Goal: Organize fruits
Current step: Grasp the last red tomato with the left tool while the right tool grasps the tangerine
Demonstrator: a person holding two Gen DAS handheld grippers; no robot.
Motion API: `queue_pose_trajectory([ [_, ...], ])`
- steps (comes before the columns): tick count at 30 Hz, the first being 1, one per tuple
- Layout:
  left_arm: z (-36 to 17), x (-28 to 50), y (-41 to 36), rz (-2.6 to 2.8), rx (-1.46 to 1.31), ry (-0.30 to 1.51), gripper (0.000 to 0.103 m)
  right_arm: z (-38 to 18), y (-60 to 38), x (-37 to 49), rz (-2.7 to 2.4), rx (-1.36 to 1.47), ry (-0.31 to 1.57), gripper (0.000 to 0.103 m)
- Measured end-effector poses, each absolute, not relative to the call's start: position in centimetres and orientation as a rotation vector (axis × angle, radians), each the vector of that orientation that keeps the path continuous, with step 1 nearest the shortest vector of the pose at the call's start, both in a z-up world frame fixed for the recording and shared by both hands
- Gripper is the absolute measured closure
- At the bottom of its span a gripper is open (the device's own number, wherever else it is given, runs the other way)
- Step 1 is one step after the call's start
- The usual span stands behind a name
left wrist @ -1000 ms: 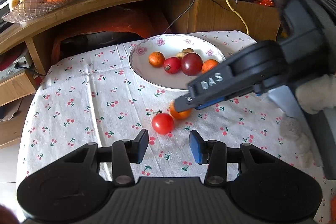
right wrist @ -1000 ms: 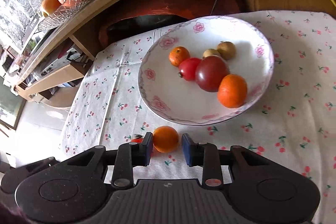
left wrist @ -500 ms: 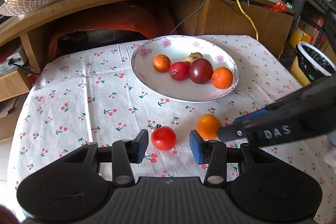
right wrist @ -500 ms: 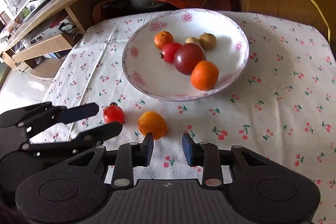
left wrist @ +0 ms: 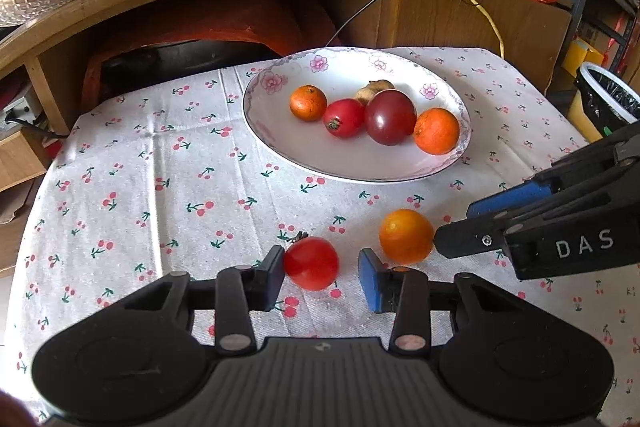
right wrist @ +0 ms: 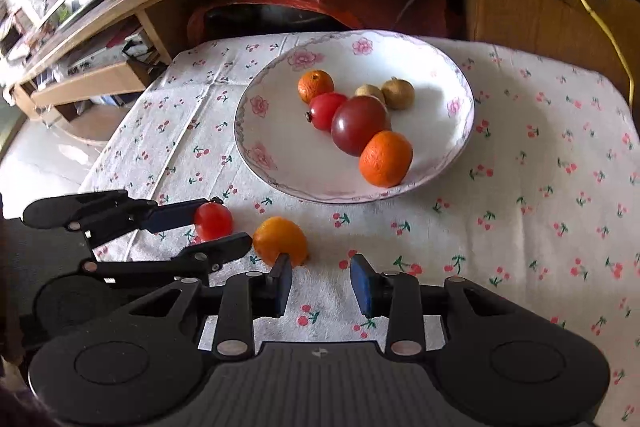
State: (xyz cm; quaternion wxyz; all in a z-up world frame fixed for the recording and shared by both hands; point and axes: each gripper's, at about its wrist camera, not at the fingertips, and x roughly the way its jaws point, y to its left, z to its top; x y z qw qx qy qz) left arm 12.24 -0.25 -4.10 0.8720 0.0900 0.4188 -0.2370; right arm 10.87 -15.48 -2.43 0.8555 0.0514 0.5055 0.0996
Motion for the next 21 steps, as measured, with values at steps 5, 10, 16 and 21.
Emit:
queue_pose_trajectory([
  [5,-3.4,12.2,0.3,-0.499,0.181,0.864,0.064,-2.3,-14.6,10.9,0.246,0.058,1.034,0.073],
  [10,-3.6,12.1,0.4,-0.505,0.181,0.874,0.065,-2.4,-14.0,11.5,0.275,0.051,1.015,0.073],
  [16,-4.1,12.0,0.0,-0.504,0.199,0.878,0.065,-2.4,-13.3,11.9,0.300,0.026,1.009,0.071],
  [21,-4.1,12.4,0.0,-0.500,0.184,0.879,0.064,-2.3,-13.7,11.8,0.283,0.029,1.009,0.071],
])
